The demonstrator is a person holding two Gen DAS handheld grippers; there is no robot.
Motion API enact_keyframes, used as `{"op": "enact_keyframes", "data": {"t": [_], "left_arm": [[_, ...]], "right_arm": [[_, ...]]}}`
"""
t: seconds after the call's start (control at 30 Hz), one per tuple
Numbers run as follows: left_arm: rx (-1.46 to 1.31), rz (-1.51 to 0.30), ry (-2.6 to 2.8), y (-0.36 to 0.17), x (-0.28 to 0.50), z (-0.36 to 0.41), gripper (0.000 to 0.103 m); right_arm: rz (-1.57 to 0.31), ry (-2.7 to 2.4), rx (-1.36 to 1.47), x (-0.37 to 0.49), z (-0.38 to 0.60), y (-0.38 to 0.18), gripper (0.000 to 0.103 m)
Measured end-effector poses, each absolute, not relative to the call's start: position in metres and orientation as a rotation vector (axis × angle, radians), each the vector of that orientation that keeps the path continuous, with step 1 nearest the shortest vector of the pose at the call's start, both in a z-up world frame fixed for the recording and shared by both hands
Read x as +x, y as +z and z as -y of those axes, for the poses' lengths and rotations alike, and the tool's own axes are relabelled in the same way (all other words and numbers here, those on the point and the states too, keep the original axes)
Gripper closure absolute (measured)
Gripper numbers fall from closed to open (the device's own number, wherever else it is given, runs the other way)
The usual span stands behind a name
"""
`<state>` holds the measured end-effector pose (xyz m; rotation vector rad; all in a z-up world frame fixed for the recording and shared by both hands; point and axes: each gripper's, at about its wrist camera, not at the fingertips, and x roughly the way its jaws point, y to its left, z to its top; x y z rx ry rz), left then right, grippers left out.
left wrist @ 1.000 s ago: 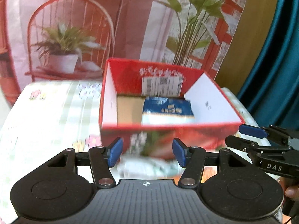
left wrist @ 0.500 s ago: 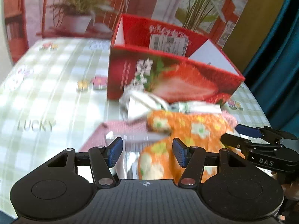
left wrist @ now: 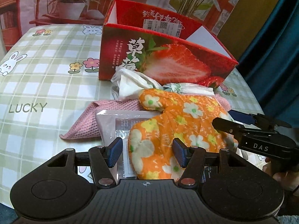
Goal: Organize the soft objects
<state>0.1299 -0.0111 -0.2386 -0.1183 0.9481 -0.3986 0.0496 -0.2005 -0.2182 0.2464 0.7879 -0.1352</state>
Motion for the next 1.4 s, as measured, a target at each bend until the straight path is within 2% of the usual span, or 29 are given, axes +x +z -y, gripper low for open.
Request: {"op": "enact_keyframes", "data": {"t": [0.13,0.87,1.33,1.4], "left_arm": [[-0.115,-0.942,-0.398,-0.239,0.129,0.011,0.042],[-0.119,-0.916,-0.413,-0.232,0.112,0.006,0.045],[-0.119,-0.932,-0.435,-0.245,0.114,0.009,0.047],[-0.122,-0.933,-0.436,-0.246,0.115,0.009,0.051]], "right_arm": [[-0.775,-0.134,0.245,0.048,0.198,-0.218,0.042],[-0.741,-0.134,0.238,0.027,0.192,-0.205,0.042],[-0.784,-0.127,0.301,0.021,0.194,-0.221,0.040],[-0.786,-0.125,0.311,0.023,0.195,-0.223,0.039]]}}
